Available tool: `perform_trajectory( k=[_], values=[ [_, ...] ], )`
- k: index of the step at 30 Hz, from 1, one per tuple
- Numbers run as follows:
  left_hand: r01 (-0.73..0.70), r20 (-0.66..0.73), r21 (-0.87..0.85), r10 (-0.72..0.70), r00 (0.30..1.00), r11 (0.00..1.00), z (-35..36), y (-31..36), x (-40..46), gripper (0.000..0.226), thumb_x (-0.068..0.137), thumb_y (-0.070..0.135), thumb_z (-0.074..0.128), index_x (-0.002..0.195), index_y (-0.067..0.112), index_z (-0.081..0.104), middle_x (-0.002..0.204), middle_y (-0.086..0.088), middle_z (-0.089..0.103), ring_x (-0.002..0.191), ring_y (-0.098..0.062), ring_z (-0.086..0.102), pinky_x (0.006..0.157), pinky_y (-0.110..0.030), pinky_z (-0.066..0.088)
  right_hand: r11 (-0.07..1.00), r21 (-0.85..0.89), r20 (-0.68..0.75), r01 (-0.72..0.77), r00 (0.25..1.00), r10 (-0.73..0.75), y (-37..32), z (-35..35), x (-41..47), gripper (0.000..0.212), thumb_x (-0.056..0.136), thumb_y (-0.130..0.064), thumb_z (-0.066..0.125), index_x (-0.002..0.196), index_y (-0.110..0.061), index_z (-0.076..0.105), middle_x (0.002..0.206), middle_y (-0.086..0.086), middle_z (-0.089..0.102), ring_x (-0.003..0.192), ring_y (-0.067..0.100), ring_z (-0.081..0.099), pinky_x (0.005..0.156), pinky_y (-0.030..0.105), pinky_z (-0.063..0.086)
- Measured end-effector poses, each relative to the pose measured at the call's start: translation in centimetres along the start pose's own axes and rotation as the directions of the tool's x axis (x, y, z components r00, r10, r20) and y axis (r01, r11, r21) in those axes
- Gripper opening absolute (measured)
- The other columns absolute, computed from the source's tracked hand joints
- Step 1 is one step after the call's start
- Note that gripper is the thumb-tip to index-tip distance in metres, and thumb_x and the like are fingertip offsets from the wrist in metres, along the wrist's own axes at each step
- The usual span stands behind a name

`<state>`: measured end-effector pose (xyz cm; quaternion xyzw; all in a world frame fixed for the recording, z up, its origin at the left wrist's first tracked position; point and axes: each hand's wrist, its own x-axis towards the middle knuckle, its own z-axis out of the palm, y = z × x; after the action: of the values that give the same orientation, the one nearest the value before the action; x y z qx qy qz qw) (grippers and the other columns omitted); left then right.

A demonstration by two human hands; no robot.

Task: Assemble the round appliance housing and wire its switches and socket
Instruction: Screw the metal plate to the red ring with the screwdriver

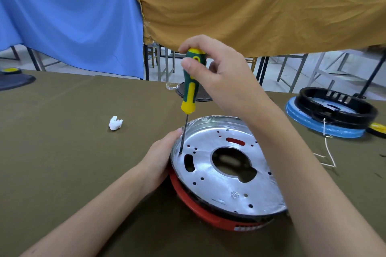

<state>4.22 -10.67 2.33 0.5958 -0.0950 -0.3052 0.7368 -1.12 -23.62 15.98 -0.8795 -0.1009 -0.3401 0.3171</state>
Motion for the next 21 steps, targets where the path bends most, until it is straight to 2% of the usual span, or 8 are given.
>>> perform_trajectory(
  k=[5, 6, 9, 12, 15, 17, 19, 21],
  values=[
    [-0.008, 0.000, 0.006, 0.008, 1.000, 1.000, -0.1, -0.1, 0.0, 0.032, 0.094, 0.045, 0.056, 0.093, 0.024, 0.080, 0.103, -0.006, 0.076, 0.093, -0.021, 0.074, 0.077, -0.035, 0.053, 0.957, -0.277, -0.198, -0.081, 0.980, 0.026, -0.2, 1.5, 0.0, 0.031, 0.096, -0.049, 0.056, 0.103, -0.019, 0.062, 0.079, -0.007, 0.044, 0.073, 0.015, 0.048, 0.064, 0.030, 0.036],
    [-0.009, -0.002, 0.007, 0.009, 1.000, 1.000, -0.1, -0.1, 0.0, 0.032, 0.094, 0.045, 0.055, 0.093, 0.025, 0.080, 0.103, -0.006, 0.076, 0.093, -0.021, 0.074, 0.076, -0.035, 0.053, 0.960, -0.268, -0.202, -0.080, 0.979, 0.026, -0.3, 1.6, -0.1, 0.031, 0.098, -0.048, 0.053, 0.105, -0.019, 0.063, 0.082, -0.007, 0.044, 0.074, 0.015, 0.048, 0.065, 0.030, 0.037],
    [-0.019, 0.002, 0.006, 0.019, 1.000, 1.000, -0.1, 0.0, 0.1, 0.031, 0.095, 0.045, 0.054, 0.096, 0.026, 0.079, 0.105, -0.005, 0.076, 0.094, -0.020, 0.073, 0.075, -0.033, 0.053, 0.996, -0.007, -0.083, -0.084, 0.993, 0.083, -0.2, 1.0, 0.0, 0.027, 0.102, -0.025, 0.043, 0.121, -0.021, 0.062, 0.098, -0.010, 0.050, 0.078, 0.003, 0.050, 0.072, 0.024, 0.039],
    [-0.016, 0.006, 0.001, 0.016, 1.000, 1.000, -0.1, -0.1, 0.0, 0.032, 0.095, 0.045, 0.054, 0.097, 0.025, 0.079, 0.105, -0.006, 0.076, 0.095, -0.021, 0.073, 0.076, -0.034, 0.053, 0.994, 0.081, 0.054, -0.077, 0.996, 0.072, 0.0, -0.1, 0.0, 0.032, 0.099, -0.016, 0.046, 0.126, -0.023, 0.061, 0.087, -0.018, 0.052, 0.064, -0.008, 0.048, 0.062, 0.012, 0.031],
    [-0.012, -0.004, -0.001, 0.012, 1.000, 1.000, -0.1, -0.1, 0.0, 0.032, 0.094, 0.045, 0.055, 0.092, 0.025, 0.080, 0.102, -0.006, 0.076, 0.091, -0.021, 0.074, 0.074, -0.034, 0.054, 1.000, -0.016, -0.020, -0.012, 1.000, 0.012, 0.2, -0.1, 0.2, 0.014, 0.095, -0.030, 0.061, 0.106, -0.022, 0.063, 0.086, -0.007, 0.054, 0.063, -0.001, 0.045, 0.061, 0.018, 0.032],
    [-0.011, -0.006, 0.001, 0.011, 1.000, 1.000, -0.1, -0.1, 0.1, 0.032, 0.094, 0.046, 0.055, 0.091, 0.026, 0.080, 0.101, -0.006, 0.077, 0.090, -0.021, 0.074, 0.073, -0.033, 0.054, 0.988, -0.153, -0.114, -0.022, 0.993, 0.005, 0.2, 0.6, 0.1, 0.022, 0.091, -0.044, 0.065, 0.094, -0.023, 0.059, 0.079, -0.005, 0.048, 0.068, 0.007, 0.043, 0.061, 0.023, 0.034],
    [-0.012, -0.006, 0.007, 0.012, 1.000, 1.000, -0.1, -0.1, 0.1, 0.031, 0.094, 0.046, 0.055, 0.090, 0.027, 0.080, 0.101, -0.006, 0.077, 0.091, -0.020, 0.074, 0.072, -0.032, 0.054, 0.972, -0.231, -0.167, -0.034, 0.986, -0.005, -0.2, 1.4, -0.1, 0.029, 0.092, -0.051, 0.060, 0.092, -0.022, 0.055, 0.077, -0.006, 0.043, 0.070, 0.012, 0.045, 0.061, 0.026, 0.035],
    [-0.007, 0.000, 0.010, 0.007, 1.000, 1.000, -0.2, -0.1, 0.1, 0.032, 0.093, 0.047, 0.056, 0.091, 0.026, 0.080, 0.102, -0.006, 0.076, 0.092, -0.021, 0.074, 0.075, -0.034, 0.053, 0.980, -0.195, -0.166, -0.034, 0.986, 0.001, -0.2, 1.5, -0.1, 0.028, 0.098, -0.046, 0.053, 0.101, -0.020, 0.061, 0.085, -0.007, 0.047, 0.075, 0.011, 0.049, 0.066, 0.027, 0.039]
  ],
)
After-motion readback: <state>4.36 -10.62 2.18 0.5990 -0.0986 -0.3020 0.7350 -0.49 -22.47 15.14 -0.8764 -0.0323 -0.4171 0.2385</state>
